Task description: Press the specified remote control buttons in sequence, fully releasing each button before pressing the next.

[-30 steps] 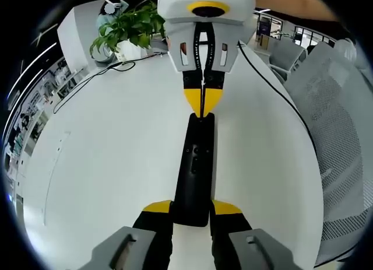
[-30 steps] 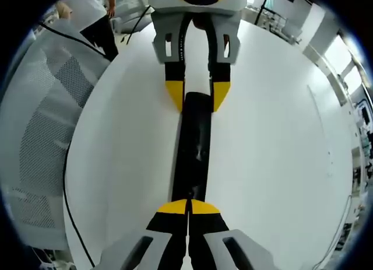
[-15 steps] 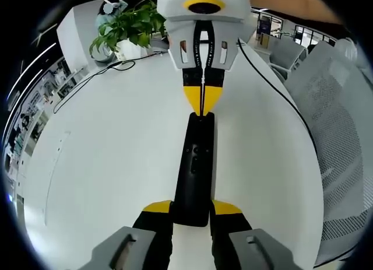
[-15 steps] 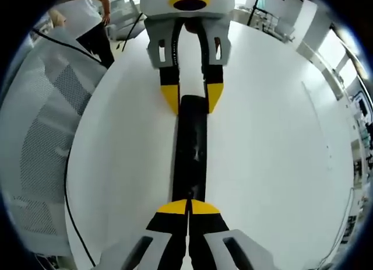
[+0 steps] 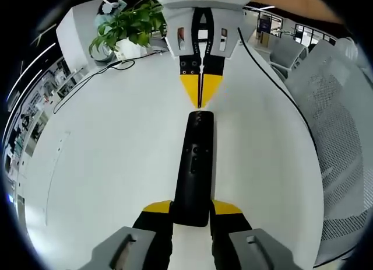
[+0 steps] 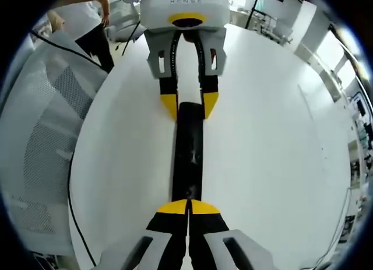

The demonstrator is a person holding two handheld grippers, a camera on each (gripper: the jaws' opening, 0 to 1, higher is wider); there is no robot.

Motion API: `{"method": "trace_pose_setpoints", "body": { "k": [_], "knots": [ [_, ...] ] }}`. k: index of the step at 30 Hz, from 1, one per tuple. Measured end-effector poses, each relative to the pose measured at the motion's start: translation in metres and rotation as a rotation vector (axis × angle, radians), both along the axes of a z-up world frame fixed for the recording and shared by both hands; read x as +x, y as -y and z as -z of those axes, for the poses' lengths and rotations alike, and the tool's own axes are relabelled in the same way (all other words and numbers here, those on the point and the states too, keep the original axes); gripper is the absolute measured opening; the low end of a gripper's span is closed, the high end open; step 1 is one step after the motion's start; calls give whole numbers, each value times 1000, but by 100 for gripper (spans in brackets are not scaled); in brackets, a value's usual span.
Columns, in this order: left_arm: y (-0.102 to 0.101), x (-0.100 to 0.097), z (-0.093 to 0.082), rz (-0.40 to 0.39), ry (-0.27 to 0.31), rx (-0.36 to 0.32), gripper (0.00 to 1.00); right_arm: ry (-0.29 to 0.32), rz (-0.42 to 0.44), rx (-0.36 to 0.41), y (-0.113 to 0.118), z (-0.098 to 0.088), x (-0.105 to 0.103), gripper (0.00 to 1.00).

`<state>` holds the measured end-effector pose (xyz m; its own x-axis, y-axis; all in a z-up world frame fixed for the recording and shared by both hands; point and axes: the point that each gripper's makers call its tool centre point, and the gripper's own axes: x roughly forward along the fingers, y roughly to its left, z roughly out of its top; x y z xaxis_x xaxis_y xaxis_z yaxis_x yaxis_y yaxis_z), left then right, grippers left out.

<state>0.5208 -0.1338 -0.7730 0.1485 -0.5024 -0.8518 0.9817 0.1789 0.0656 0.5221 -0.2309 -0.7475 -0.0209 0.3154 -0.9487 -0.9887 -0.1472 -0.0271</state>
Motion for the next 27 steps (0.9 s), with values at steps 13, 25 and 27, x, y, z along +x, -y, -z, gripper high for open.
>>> {"method": "trace_pose_setpoints", "body": {
  "k": [13,25,27],
  "knots": [
    [0,0,0,1,1,1,23,8,-7,-1,-4,-3,0,0],
    [0,0,0,1,1,0,23,-4,-11,1,-9,10,1,0],
    [0,0,1,0,0,-1,23,-4,-12,-2,-9,12,2,0]
  ]
}}
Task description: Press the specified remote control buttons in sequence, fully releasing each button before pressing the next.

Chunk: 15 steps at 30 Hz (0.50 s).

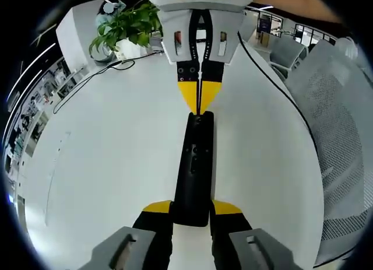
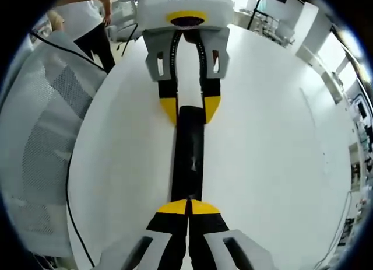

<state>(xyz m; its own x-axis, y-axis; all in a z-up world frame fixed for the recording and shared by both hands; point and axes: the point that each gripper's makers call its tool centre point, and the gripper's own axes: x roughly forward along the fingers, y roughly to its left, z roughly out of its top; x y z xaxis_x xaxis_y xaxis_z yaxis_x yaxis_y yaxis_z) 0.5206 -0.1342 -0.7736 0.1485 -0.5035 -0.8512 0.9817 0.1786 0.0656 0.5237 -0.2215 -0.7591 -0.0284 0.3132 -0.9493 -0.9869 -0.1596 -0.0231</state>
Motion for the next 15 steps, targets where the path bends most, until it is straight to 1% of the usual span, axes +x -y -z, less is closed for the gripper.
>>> {"method": "trace_pose_setpoints", "body": {
  "k": [3,15],
  "knots": [
    [0,0,0,1,0,0,23,-3,-4,-5,-2,4,5,0],
    [-2,0,0,2,-2,-3,23,-3,-6,-15,-2,6,4,0]
  ]
}}
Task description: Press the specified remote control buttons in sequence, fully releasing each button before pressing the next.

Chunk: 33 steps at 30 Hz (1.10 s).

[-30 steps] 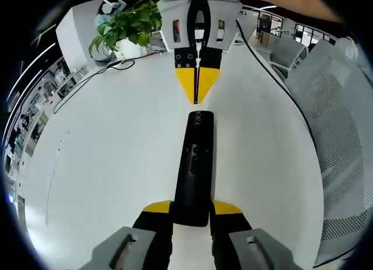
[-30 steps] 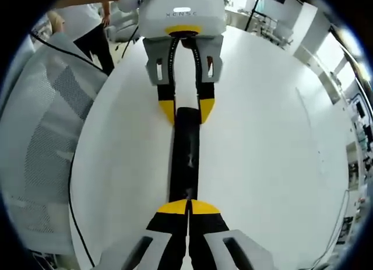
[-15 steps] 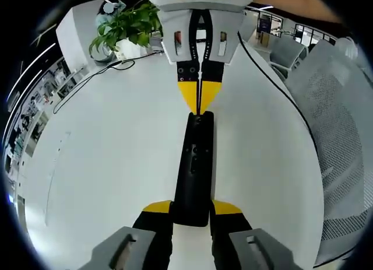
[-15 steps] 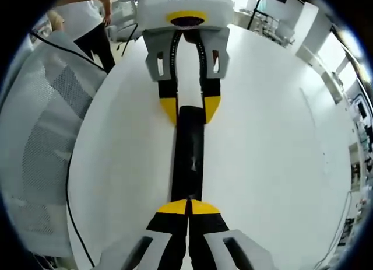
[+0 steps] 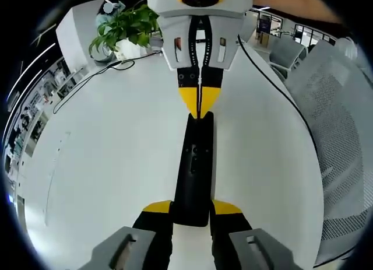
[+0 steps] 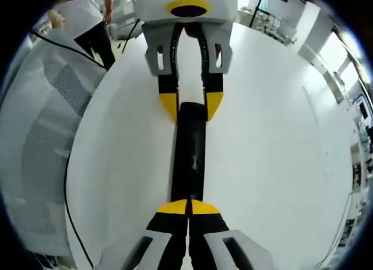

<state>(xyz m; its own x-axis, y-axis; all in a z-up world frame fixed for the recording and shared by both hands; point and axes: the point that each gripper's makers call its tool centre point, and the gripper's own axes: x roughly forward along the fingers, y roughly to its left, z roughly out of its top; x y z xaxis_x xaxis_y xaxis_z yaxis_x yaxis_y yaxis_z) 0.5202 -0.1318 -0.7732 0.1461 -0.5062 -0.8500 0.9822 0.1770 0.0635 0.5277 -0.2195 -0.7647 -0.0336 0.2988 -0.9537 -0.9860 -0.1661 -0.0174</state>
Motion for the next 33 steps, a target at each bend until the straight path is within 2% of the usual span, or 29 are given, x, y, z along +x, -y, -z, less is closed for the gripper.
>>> {"method": "trace_pose_setpoints", "body": {
  "k": [33],
  "knots": [
    [-2,1,0,0,-5,-5,23,-7,-3,-32,-3,2,-7,0]
  ]
}}
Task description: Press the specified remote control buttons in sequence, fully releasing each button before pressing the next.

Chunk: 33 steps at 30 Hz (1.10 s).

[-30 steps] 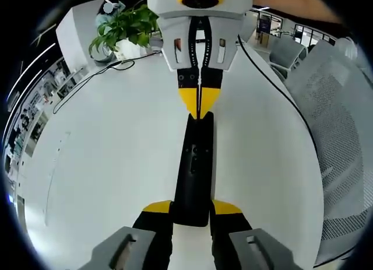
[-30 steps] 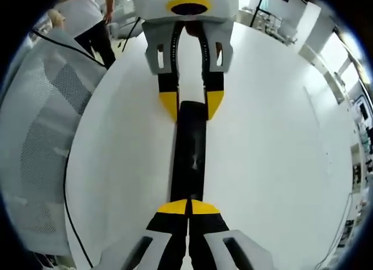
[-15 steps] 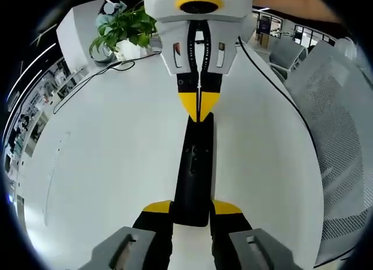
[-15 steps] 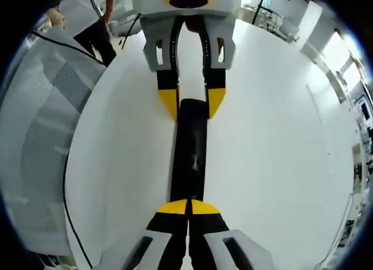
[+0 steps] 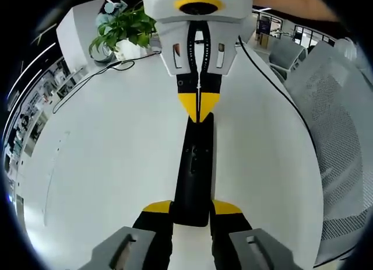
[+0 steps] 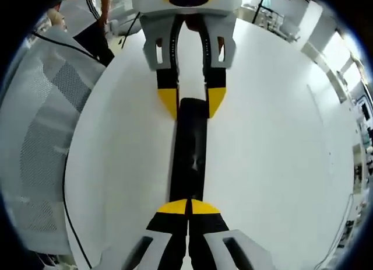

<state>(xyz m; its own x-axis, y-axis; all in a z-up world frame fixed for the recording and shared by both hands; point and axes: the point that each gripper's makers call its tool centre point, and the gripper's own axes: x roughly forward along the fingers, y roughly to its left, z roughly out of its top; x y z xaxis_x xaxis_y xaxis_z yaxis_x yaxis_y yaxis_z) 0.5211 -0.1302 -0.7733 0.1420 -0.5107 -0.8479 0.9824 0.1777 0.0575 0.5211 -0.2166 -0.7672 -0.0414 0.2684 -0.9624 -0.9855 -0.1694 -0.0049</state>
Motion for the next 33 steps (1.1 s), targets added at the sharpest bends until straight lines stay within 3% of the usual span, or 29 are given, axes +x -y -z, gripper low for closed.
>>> {"method": "trace_pose_setpoints", "body": {
  "k": [14,17,27,33],
  "knots": [
    [1,0,0,-2,4,6,23,-10,0,34,1,-2,-1,0],
    [1,0,0,-2,5,8,23,-8,24,62,-1,-8,1,0],
    [2,0,0,-1,3,15,23,18,-15,82,-9,-39,-1,0],
    [2,0,1,-2,2,15,23,28,-22,76,-10,-42,2,0]
  ]
}}
